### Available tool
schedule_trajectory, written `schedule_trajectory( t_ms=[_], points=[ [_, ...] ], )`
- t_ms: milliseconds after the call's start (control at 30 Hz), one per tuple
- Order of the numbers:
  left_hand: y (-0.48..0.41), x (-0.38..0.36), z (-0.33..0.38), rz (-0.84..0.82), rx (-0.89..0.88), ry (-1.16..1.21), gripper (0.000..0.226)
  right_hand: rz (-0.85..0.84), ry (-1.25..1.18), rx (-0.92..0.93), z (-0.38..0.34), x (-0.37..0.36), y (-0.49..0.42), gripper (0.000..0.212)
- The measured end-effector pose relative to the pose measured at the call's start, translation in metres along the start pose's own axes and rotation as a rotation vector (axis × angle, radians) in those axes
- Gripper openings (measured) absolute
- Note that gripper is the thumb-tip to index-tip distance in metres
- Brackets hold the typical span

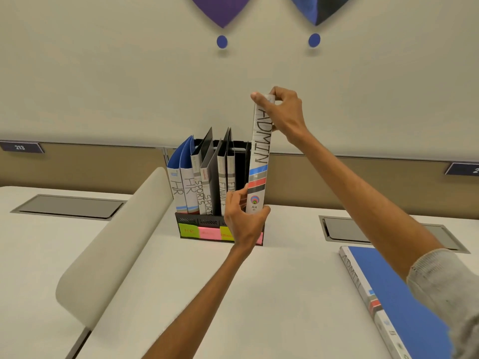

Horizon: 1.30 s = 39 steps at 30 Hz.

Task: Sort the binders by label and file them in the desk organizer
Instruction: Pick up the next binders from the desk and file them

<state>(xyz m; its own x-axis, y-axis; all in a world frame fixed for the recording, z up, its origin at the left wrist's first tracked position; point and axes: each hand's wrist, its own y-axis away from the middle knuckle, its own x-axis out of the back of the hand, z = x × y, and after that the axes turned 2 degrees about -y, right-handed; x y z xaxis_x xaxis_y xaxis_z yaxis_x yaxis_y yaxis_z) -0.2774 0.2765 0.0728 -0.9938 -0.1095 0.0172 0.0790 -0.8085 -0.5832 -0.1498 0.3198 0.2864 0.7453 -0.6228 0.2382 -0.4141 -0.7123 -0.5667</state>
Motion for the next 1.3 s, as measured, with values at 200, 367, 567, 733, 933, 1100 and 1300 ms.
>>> schedule_trajectory(
  t_ms=[200,367,567,733,933,1100,1300],
  points=[
    [-0.010,-0.010,-0.042,-0.080,0.048,-0.042,0.052,0.018,0.028,0.001,0.033,-0.017,-0.006,0.049],
    [-0.029,-0.023,-0.079,-0.138,0.154,-0.030,0.051,-0.007,0.023,-0.020,0.062,-0.038,-0.011,0.047],
    [-0.035,-0.031,-0.124,-0.285,0.237,0.043,0.036,-0.036,0.099,0.045,0.096,-0.059,-0.010,0.042],
    [-0.021,-0.020,-0.148,-0.450,0.259,-0.319,0.056,-0.004,0.146,0.117,0.101,-0.062,-0.010,0.052],
    [-0.006,-0.013,-0.160,-0.569,0.253,-0.441,0.054,0.028,0.146,0.117,0.101,-0.056,-0.004,0.056],
    [-0.010,-0.010,-0.155,-0.627,0.197,-0.517,0.064,0.115,0.218,0.154,0.095,-0.054,0.004,0.055],
    [-0.011,-0.016,-0.147,-0.545,0.306,-0.465,0.068,0.176,0.205,0.114,0.090,-0.058,0.006,0.047]
  ],
)
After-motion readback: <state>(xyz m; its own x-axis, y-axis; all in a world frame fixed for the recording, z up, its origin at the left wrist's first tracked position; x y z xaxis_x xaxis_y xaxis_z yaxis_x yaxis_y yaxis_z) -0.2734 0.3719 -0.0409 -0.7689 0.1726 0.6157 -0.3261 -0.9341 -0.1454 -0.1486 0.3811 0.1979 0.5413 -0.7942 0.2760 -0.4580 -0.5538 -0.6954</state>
